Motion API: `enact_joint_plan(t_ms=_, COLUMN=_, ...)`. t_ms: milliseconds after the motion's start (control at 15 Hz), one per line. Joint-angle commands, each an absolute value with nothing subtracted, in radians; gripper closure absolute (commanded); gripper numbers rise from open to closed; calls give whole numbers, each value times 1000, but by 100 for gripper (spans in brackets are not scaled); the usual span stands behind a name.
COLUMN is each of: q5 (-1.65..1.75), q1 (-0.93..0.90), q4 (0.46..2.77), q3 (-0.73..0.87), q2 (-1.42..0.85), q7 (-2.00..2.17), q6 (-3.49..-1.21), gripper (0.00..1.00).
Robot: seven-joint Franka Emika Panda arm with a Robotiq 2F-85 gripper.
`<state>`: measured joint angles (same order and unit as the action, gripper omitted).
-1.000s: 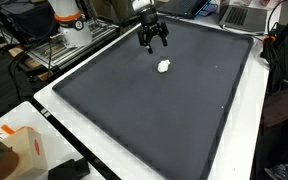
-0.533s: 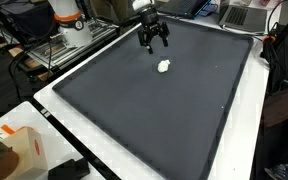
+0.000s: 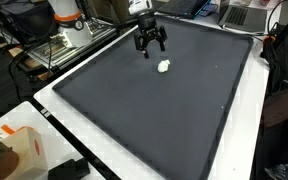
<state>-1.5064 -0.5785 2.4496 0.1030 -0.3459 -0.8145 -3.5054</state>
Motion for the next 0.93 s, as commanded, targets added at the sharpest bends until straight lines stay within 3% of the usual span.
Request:
enact_joint_plan(t_ms=0, q5=-1576, q1=-557, q4=2427, q3=114, q2=-322, q7=-939, q6=-3424, gripper=0)
enact_joint_plan(t_ms=867, q5=-1630, q1=-544, q4=2393, q3=111, q2=-304, q7=-1021, q6=-3428, gripper=0)
